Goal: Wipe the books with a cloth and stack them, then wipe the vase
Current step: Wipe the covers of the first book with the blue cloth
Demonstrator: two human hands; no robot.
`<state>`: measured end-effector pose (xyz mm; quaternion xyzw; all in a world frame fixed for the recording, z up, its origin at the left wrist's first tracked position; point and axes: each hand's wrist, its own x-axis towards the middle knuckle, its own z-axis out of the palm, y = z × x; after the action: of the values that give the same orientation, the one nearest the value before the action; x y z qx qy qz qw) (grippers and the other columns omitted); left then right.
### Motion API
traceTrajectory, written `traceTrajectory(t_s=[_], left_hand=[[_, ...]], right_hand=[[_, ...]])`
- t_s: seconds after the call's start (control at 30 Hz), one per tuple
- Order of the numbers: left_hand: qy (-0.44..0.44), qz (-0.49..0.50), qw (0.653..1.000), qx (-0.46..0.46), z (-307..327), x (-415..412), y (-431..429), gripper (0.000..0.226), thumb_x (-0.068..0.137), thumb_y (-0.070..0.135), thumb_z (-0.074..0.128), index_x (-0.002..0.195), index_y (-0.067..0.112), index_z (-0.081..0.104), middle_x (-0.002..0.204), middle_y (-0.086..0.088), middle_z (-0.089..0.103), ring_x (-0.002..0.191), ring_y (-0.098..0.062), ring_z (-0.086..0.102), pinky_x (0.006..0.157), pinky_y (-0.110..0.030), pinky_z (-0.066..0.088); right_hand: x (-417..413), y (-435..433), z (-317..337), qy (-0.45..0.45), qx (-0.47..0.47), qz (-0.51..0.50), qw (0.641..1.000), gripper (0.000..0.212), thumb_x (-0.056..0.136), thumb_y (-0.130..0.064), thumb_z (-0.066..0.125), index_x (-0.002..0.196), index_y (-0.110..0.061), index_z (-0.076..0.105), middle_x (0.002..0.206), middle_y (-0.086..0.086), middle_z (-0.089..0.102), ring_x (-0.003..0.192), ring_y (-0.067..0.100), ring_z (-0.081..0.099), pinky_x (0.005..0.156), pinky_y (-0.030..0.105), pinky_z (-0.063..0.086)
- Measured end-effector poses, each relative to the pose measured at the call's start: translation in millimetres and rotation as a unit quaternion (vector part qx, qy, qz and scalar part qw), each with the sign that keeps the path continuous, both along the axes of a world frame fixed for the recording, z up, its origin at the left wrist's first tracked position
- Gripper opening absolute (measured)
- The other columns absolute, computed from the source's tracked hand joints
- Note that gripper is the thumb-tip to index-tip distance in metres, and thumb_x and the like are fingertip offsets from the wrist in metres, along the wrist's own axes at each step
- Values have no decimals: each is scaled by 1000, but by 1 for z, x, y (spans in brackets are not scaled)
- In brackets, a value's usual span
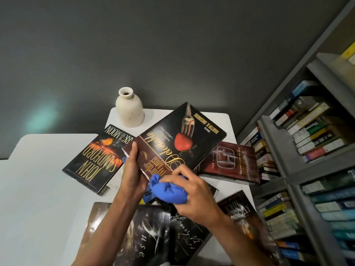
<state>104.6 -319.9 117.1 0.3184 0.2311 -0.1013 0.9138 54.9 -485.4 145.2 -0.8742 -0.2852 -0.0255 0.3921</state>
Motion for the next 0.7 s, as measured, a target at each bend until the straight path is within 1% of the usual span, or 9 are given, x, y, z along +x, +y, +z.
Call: traceTrajectory(t_s=[0.07,0.17,0.27,0.33,0.4,0.5,0.57,0.63,0.7], left_hand=[[4,20,1000,22,-2,0,2,59,90,49,52,131,6,54,112,-15,70,100,-26,68,91,-43,55],[4,46,999,15,-7,-4,5,52,94,41,51,133,7,52,106,-11,70,91,-23,69,92,-46,54],[5,37,999,10,-4,-10,8,39,98,38,47,117,7,61,96,-11,74,82,-22,72,85,-46,55],[20,41,999,7,-3,-13,7,31,99,34,46,104,9,64,86,-9,75,74,-20,73,77,-42,58],[30,42,999,-3,-1,-17,2,26,99,32,49,101,11,63,82,-8,76,71,-19,74,70,-41,60],[57,47,997,-15,0,-19,-2,22,96,31,53,102,12,62,83,-9,76,71,-21,74,68,-45,59],[68,46,996,-25,1,-21,-1,22,96,30,54,104,11,63,85,-10,76,73,-23,74,71,-48,58],[72,42,996,-34,0,-21,1,24,95,30,54,108,11,63,86,-12,75,74,-23,74,71,-48,58],[80,35,995,-38,-1,-23,3,23,96,27,54,106,9,62,87,-13,75,74,-24,74,70,-49,58]], right_hand=[[4,-11,-2,-21,20,-27,999,47,66,-13,53,111,-22,63,102,-4,46,78,8,53,64,6,40],[33,-29,-4,-70,34,-126,989,57,60,6,64,109,-23,61,102,-2,46,80,8,52,64,9,47],[68,-57,3,-105,64,-262,957,41,64,8,68,102,-6,67,97,10,52,79,11,52,72,0,39],[84,-68,5,-131,116,-331,927,29,71,3,66,99,-1,65,97,12,52,83,8,52,78,8,42],[89,-63,2,-141,178,-378,897,25,76,0,67,101,0,62,99,10,48,86,2,50,82,16,44],[73,-32,-6,-129,244,-380,883,30,77,-11,65,106,-9,58,106,2,42,93,-1,49,86,12,44],[52,-16,-13,-125,232,-319,910,36,74,-11,66,108,-17,56,107,-1,40,94,2,50,83,12,46],[36,-12,-18,-147,196,-250,937,43,70,-2,68,109,-17,56,105,3,41,92,4,50,81,10,46],[42,-22,-16,-176,172,-240,939,41,70,-6,66,109,-15,54,104,9,43,92,5,48,84,6,43]])
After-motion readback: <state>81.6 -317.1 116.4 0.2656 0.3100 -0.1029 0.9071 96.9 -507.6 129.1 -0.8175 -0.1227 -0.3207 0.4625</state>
